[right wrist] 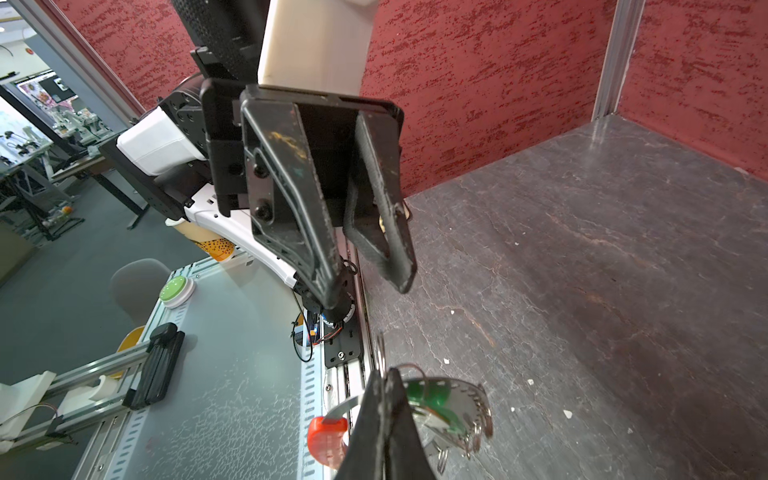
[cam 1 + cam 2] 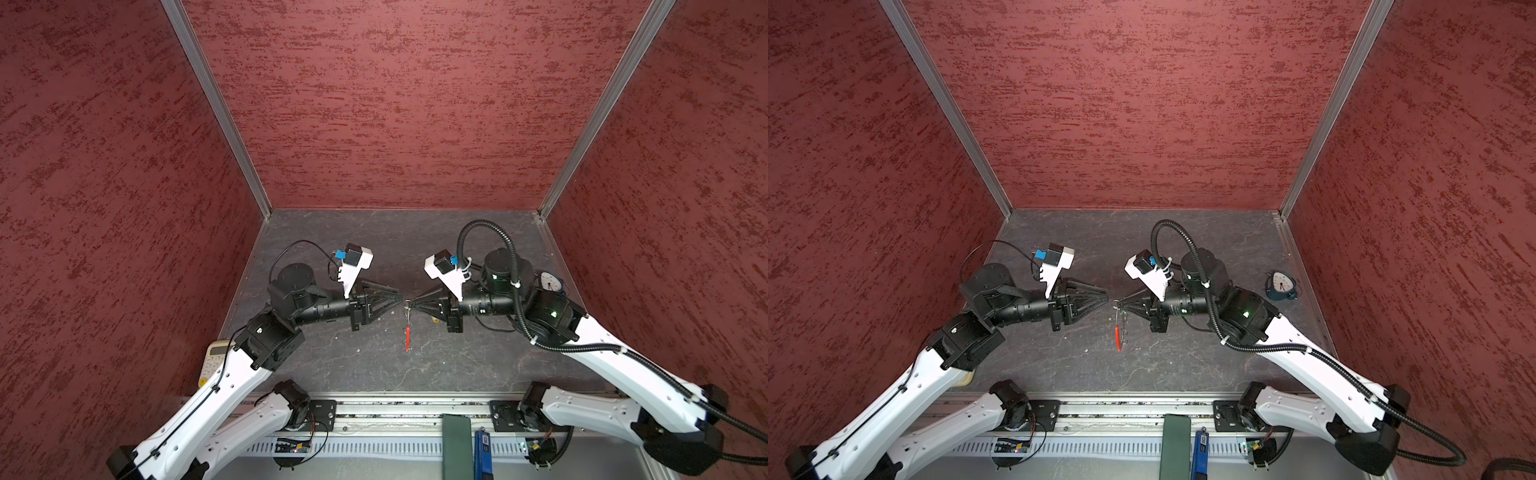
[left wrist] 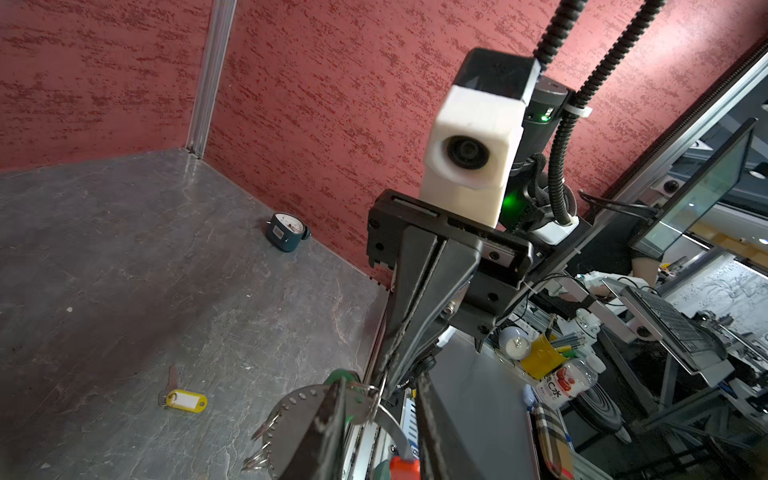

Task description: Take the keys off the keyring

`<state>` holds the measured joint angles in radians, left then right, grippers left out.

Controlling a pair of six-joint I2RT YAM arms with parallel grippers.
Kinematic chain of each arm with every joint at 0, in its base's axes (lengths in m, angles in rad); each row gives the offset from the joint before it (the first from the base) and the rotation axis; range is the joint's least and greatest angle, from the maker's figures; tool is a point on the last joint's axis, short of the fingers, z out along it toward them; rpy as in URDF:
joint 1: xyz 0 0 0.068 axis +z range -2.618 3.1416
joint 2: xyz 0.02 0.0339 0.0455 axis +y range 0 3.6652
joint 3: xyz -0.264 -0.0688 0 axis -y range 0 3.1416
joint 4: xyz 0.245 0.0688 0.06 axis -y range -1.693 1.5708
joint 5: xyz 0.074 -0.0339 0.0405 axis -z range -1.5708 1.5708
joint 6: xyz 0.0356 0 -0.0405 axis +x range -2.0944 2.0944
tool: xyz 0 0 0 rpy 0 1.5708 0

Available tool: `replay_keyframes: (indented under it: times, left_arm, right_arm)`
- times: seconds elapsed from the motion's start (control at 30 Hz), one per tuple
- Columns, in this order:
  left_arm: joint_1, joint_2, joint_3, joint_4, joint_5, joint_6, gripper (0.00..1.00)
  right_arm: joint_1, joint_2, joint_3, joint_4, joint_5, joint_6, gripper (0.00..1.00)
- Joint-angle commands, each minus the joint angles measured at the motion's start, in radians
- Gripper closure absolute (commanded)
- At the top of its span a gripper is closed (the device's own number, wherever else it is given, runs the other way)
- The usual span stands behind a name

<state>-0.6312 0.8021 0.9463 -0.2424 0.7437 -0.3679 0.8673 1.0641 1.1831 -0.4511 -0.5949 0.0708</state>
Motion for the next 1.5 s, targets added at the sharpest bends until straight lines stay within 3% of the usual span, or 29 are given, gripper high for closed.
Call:
replay_keyframes:
  times: [0.0,0.2,0.53,0.73,0.9,1.0,1.07,1.2,1.3,1.47]
  left_arm:
    - [0.006,0.025,0.026,-0.044,0.094,0.027,0.71]
    - [0.007,0.048,0.043,-0.075,0.135,0.047,0.74]
    - [0.004,0.063,0.044,-0.063,0.175,0.05,0.88]
    - [0.002,0.077,0.047,-0.052,0.175,0.045,0.87]
    - [-0.004,0.07,0.039,-0.035,0.148,0.049,1.0]
    - [-0.005,0.054,0.028,-0.023,0.118,0.054,1.0]
    - [-0.005,0.046,0.026,-0.025,0.108,0.061,1.0]
    - [-0.004,0.027,0.028,-0.029,0.101,0.076,1.0]
    - [-0.003,0.012,0.028,-0.032,0.105,0.087,1.0]
    - [-0.002,-0.015,0.024,-0.012,0.134,0.091,1.0]
  right_arm:
    - [0.006,0.0,0.041,-0.003,-0.015,-0.017,1.0]
    - [0.006,0.008,0.043,0.009,-0.019,-0.011,1.0]
    - [0.006,0.014,0.043,0.008,0.013,-0.007,1.0]
    - [0.006,0.02,0.046,0.012,0.015,-0.002,1.0]
    - [0.006,0.023,0.041,0.03,0.012,0.01,1.0]
    - [0.006,0.015,0.039,0.04,0.04,0.015,1.0]
    - [0.006,-0.005,0.027,0.058,0.063,0.015,0.9]
    - [0.006,-0.088,-0.07,0.195,0.16,0.041,0.61]
    - [0.005,-0.141,-0.166,0.325,0.18,0.072,0.53]
    - [0.006,-0.138,-0.243,0.458,0.069,0.107,0.47]
